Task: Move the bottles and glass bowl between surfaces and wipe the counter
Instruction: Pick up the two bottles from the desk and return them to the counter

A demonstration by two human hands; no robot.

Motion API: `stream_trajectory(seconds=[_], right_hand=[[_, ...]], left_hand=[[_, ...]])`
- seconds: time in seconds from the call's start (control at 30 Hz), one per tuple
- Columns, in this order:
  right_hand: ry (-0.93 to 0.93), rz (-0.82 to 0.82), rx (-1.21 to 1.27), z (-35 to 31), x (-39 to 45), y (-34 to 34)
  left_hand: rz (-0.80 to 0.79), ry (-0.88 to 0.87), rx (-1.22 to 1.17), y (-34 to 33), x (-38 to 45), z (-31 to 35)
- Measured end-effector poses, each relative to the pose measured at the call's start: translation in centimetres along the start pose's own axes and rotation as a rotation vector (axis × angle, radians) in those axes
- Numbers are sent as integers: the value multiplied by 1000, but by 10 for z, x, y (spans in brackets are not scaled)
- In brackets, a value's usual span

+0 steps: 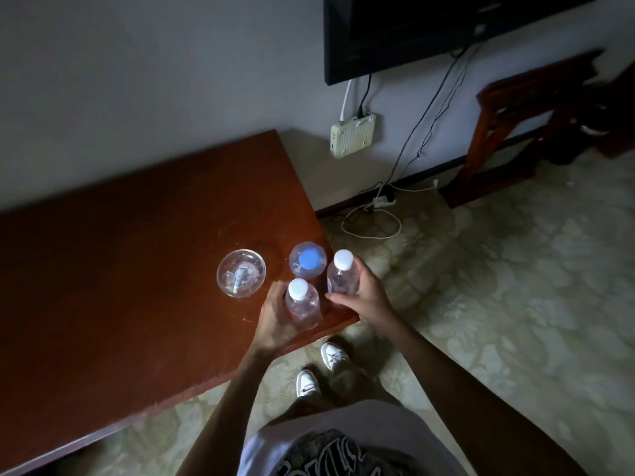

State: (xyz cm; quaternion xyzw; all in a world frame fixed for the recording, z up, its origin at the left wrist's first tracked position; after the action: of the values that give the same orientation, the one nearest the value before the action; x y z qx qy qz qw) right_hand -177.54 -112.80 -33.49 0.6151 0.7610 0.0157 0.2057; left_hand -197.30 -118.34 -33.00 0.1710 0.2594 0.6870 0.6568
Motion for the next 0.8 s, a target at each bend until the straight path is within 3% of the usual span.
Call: stream_trajectory(seconds=[0.2,0.37,0.8], right_hand=[[-16,-128,4,-25,24,-16],[-30,-146,-9,-32,34,-24],[-82,-183,38,-21,37,-22]], left_hand=[[-43,-152,106,17,30,15],[-130,-159,84,25,60,16],[-151,-127,57,27,53,-12]])
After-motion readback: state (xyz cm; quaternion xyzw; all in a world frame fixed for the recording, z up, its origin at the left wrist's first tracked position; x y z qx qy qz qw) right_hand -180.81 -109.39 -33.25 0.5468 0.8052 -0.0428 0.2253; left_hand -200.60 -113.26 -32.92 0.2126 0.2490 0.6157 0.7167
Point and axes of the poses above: each hand's wrist, its own x-axis towards the middle knuckle, its own y-axis out of the back of the hand, z = x × y, the point moved 8 cm from there along x, towards the middle knuckle, and after that the axes turned 4 degrees about x, right-handed, at the moved point
